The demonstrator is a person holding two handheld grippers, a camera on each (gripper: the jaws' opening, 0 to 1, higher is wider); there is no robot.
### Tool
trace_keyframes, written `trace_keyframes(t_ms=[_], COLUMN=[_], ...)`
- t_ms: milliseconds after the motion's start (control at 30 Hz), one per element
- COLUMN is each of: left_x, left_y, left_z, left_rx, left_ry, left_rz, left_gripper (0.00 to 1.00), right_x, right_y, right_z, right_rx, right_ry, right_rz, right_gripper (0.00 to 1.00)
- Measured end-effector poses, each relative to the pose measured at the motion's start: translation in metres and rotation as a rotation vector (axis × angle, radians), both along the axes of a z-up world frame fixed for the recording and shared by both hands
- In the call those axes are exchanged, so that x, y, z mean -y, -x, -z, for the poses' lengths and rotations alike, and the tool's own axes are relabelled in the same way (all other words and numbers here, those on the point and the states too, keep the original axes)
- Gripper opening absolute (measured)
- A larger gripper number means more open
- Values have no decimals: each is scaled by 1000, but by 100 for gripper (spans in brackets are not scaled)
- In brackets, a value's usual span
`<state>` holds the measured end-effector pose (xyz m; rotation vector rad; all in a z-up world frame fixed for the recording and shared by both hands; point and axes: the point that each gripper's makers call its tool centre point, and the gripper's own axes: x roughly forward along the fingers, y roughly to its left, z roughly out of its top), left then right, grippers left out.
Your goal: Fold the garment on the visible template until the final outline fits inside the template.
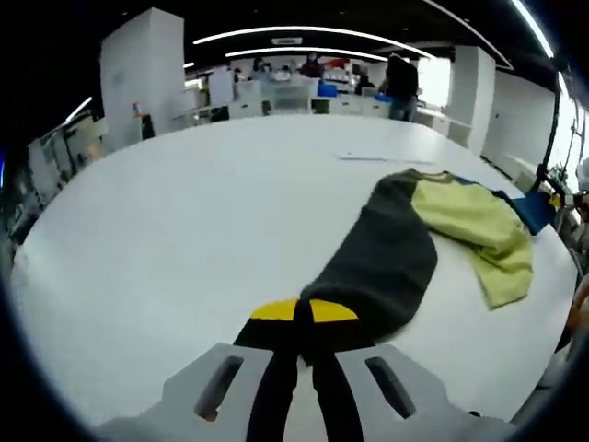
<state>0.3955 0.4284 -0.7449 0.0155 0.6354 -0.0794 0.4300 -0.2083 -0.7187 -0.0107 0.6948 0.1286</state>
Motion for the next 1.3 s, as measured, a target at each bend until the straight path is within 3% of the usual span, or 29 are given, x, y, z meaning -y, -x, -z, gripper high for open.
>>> trace_keyframes(t_ms=[133, 233, 433, 500, 733, 933, 1033, 1133, 1300], left_x=[-4, -12, -21, -26, -39, -51, -56, -59, -68], left_y=[-6, -7, -14, -18, -28, -34, -33, -35, -38], left_z=[1, 6, 9, 9, 10, 6, 10, 12, 13], left_rx=[-16, -34, -23, -11, -17, -20, -57, -60, -75], left_ry=[-48, -87, -97, -94, -158, -225, -274, -260, -294], left_rz=[11, -1, -8, -18, -7, 1, 2, -13, -15], left_gripper=[0, 0, 0, 0, 0, 0, 0, 0, 0], right_x=[20, 29, 47, 60, 77, 90, 96, 101, 106], right_y=[1, 0, -3, -2, -4, -7, -10, -12, -13], right_z=[16, 20, 25, 32, 45, 49, 50, 49, 48], right_rx=[-25, -18, -20, -51, -81, -83, -84, -89, -98], right_ry=[18, -16, 34, 77, 96, 108, 93, 74, 74], right_rz=[61, 108, 126, 151, 166, 176, 187, 207, 221], right_gripper=[0, 0, 0, 0, 0, 0, 0, 0, 0])
